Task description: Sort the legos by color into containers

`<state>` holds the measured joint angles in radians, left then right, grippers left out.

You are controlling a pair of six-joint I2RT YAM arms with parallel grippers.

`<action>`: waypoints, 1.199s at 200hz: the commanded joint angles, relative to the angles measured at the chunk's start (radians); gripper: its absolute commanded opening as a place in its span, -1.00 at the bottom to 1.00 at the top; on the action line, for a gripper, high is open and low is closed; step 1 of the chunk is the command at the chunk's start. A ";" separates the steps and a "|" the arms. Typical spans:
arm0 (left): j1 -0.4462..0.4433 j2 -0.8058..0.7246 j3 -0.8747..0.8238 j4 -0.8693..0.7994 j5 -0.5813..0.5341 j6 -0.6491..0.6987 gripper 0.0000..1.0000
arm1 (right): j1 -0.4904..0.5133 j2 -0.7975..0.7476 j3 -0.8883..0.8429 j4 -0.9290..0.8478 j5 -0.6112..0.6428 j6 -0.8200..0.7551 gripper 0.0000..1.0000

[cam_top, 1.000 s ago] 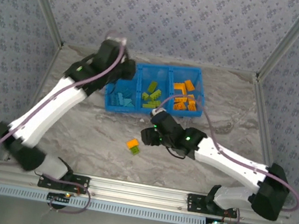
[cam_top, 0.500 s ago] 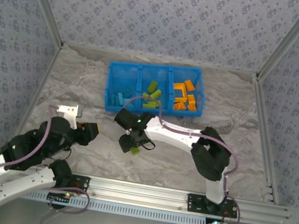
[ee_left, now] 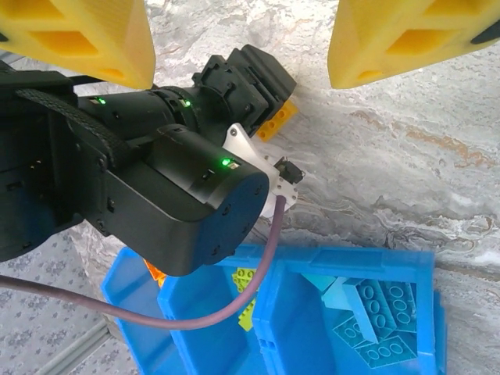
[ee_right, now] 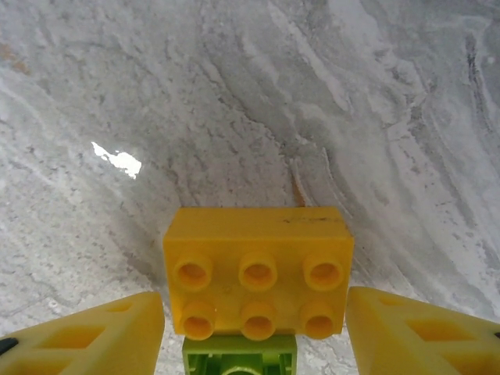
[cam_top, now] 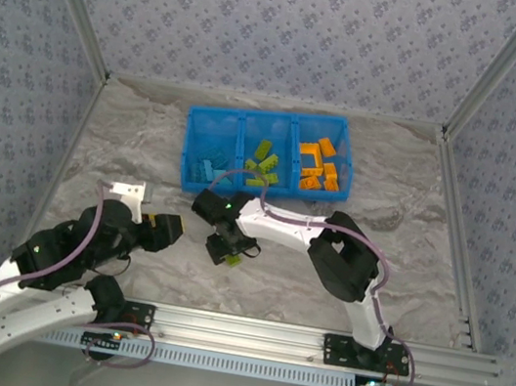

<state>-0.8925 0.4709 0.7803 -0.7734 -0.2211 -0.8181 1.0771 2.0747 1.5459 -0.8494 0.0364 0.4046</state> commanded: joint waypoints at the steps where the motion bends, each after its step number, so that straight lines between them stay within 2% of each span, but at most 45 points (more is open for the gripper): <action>1: -0.006 -0.022 0.020 0.013 -0.008 0.017 0.31 | -0.015 0.029 0.046 -0.015 -0.010 -0.013 0.24; 31: -0.007 -0.030 0.040 0.011 -0.017 0.035 0.42 | -0.024 0.041 0.059 -0.010 -0.012 -0.013 0.10; 64: -0.006 -0.047 0.043 0.038 -0.022 0.048 0.50 | -0.030 0.031 0.062 -0.006 -0.005 -0.011 -0.15; 101: -0.006 -0.025 0.057 0.089 -0.001 0.066 0.62 | -0.048 -0.150 0.036 -0.059 0.087 0.016 -0.21; 129: -0.006 0.072 0.096 0.188 0.015 0.082 0.72 | -0.139 -0.366 -0.030 -0.094 0.153 0.024 -0.22; 159: -0.008 0.256 0.186 0.274 0.073 0.117 0.75 | -0.358 -0.519 -0.137 -0.067 0.175 0.000 -0.20; 180: -0.017 0.389 0.261 0.325 0.098 0.151 0.74 | -0.499 -0.505 -0.149 -0.012 0.158 -0.041 -0.22; 198: -0.030 0.495 0.326 0.360 0.102 0.188 0.74 | -0.579 -0.434 -0.096 0.022 0.137 -0.061 -0.24; 220: -0.042 0.601 0.405 0.376 0.106 0.220 0.74 | -0.642 -0.311 0.017 0.029 0.115 -0.064 -0.25; 240: -0.056 0.663 0.457 0.375 0.104 0.238 0.73 | -0.665 -0.197 0.128 -0.008 0.143 -0.052 -0.27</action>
<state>-0.9318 1.0908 1.1507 -0.4484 -0.1329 -0.6361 0.4377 1.7851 1.5436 -0.8383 0.1699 0.3645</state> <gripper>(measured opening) 0.869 0.460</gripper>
